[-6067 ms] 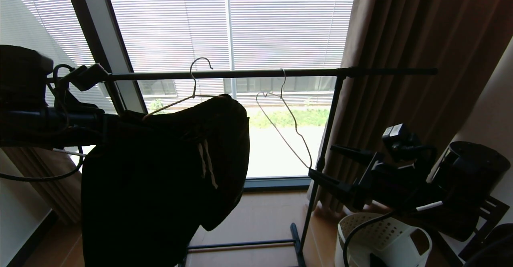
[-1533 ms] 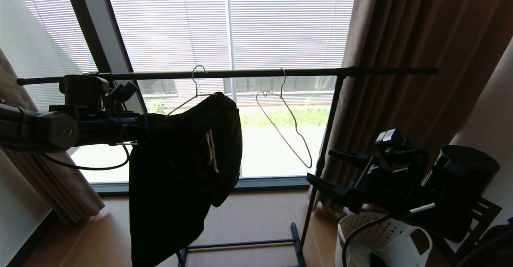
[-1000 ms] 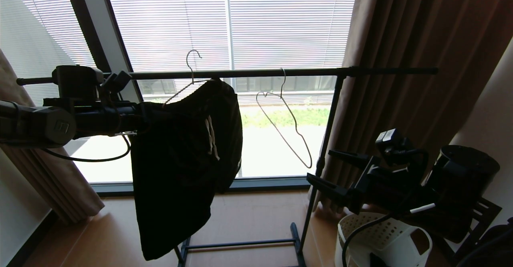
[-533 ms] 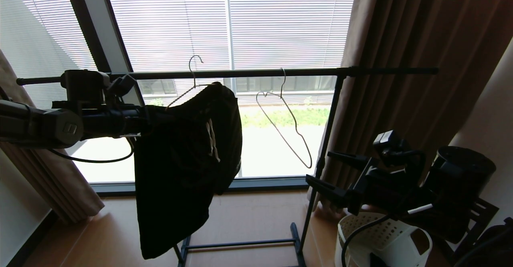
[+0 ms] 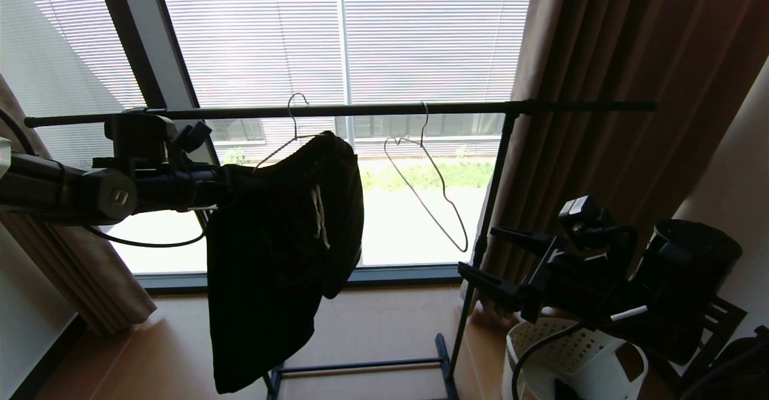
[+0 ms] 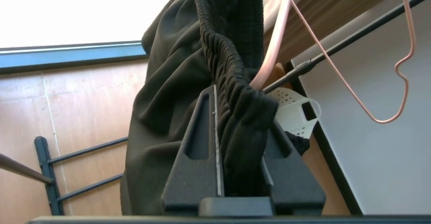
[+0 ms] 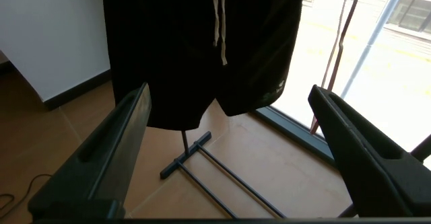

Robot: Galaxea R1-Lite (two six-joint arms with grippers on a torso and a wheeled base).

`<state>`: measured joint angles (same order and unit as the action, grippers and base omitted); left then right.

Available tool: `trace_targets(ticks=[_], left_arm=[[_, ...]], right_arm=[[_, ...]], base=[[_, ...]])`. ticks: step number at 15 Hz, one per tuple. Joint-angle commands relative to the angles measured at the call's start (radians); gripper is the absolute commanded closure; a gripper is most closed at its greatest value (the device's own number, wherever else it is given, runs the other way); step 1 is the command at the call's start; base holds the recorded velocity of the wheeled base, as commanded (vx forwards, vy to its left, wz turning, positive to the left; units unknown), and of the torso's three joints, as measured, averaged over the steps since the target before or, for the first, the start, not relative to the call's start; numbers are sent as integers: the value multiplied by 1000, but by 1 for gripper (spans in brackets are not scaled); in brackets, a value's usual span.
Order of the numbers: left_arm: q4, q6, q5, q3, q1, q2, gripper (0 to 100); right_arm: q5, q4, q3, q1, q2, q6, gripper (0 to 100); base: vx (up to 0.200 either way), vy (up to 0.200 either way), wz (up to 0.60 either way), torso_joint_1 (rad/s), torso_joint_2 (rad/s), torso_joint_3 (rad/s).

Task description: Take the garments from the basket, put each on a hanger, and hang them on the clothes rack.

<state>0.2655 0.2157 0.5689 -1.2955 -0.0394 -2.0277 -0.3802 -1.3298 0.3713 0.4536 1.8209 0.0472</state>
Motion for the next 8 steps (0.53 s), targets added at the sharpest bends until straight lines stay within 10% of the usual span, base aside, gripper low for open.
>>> trace_targets(ticks=[1,8], left_arm=[[0,-1,0,1,1,-11,100],[-2,-3,2,9,6,-14,100]], right_arm=[[0,0,0,0,2,0,0],[0,-2,0,0,9,0,0]], base=[[0,0,0,0,0,0],[0,0,0,0,0,0]])
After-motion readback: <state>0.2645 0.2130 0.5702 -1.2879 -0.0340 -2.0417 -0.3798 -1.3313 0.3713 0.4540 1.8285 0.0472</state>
